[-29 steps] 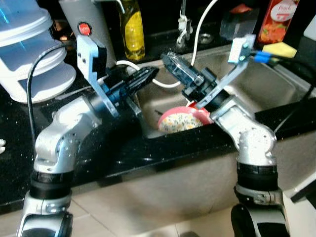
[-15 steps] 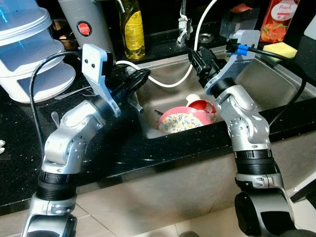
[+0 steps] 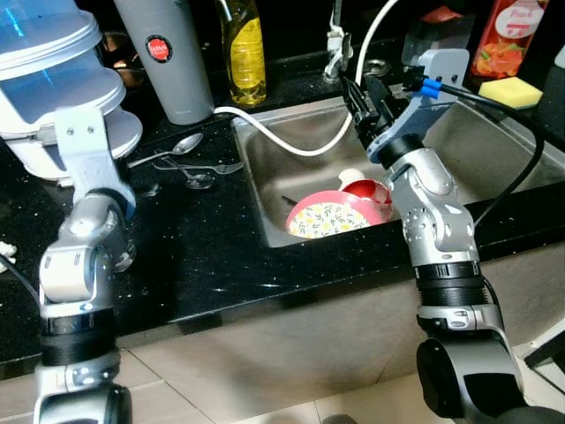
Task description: Kitchen organization
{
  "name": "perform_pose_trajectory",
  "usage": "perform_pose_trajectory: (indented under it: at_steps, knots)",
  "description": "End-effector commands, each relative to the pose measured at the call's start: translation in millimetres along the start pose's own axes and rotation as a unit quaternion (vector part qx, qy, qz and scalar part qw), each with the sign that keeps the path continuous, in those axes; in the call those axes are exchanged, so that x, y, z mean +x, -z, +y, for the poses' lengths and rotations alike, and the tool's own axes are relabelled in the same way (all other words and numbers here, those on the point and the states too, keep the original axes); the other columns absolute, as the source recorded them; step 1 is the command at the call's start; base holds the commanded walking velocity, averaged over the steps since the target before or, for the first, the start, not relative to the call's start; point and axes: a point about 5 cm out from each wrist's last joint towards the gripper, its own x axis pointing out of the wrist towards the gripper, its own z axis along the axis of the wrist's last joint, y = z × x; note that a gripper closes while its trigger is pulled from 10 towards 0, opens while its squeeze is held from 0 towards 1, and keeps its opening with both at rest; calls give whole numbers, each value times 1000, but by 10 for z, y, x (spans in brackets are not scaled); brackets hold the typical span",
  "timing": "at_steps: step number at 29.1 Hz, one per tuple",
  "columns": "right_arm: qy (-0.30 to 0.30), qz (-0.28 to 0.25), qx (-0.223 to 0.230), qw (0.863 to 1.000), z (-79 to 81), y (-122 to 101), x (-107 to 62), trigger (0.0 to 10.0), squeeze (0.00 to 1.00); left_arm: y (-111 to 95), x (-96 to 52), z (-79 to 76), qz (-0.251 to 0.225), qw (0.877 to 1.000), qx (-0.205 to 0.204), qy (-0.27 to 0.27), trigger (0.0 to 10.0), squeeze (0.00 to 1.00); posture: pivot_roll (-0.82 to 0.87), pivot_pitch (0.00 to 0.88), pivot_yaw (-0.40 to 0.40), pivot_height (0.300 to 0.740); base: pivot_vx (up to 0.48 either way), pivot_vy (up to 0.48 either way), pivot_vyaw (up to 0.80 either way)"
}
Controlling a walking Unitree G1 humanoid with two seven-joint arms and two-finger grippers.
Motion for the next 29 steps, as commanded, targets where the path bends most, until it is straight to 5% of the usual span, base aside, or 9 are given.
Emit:
perform_pose_trajectory:
  at_steps: [1, 15, 16, 17, 20, 21, 22, 26, 29]
  knots:
    - [-12, 0, 0, 1000, 58, 16, 34, 10000, 0, 56, -59, 52, 13, 999, 2, -36, 10000, 1000, -84, 0, 79, 740, 0, 0, 0]
    - [-37, 8, 17, 999, 154, 92, 139, 10000, 0, 296, -224, 117, 73, 989, -21, -124, 10000, 1000, -35, 0, 30, 740, 0, 0, 0]
    - [-38, 8, 16, 999, 154, 90, 146, 10000, 0, 312, -216, 127, 78, 989, -25, -126, 10000, 733, -34, 0, 28, 740, 0, 0, 0]
    - [-38, 8, 16, 999, 153, 88, 152, 10000, 0, 340, -201, 141, 87, 987, -35, -131, 10000, 0, -34, 0, 28, 740, 0, 0, 0]
    - [-40, 7, 16, 999, 155, 85, 157, 10000, 0, 392, -162, 177, 99, 984, -44, -141, 10000, 0, -38, 0, 23, 740, 0, 0, 0]
    - [-41, 7, 16, 999, 158, 84, 158, 10000, 0, 430, -139, 193, 109, 983, -49, -143, 9020, 0, -41, 0, 23, 740, 0, 0, 0]
    - [-42, 7, 16, 999, 161, 84, 160, 10000, 0, 474, -127, 202, 122, 981, -53, -142, 3686, 0, -44, 0, 25, 740, 0, 0, 0]
    - [-41, 5, 15, 999, 154, 83, 162, 10000, 0, 567, -128, 202, 149, 978, -62, -135, 0, 0, -47, 0, 31, 740, 0, 0, 0]
    - [-39, 3, 16, 999, 144, 85, 155, 10000, 0, 574, -128, 210, 147, 979, -52, -132, 0, 0, -47, 0, 38, 740, 0, 0, 0]
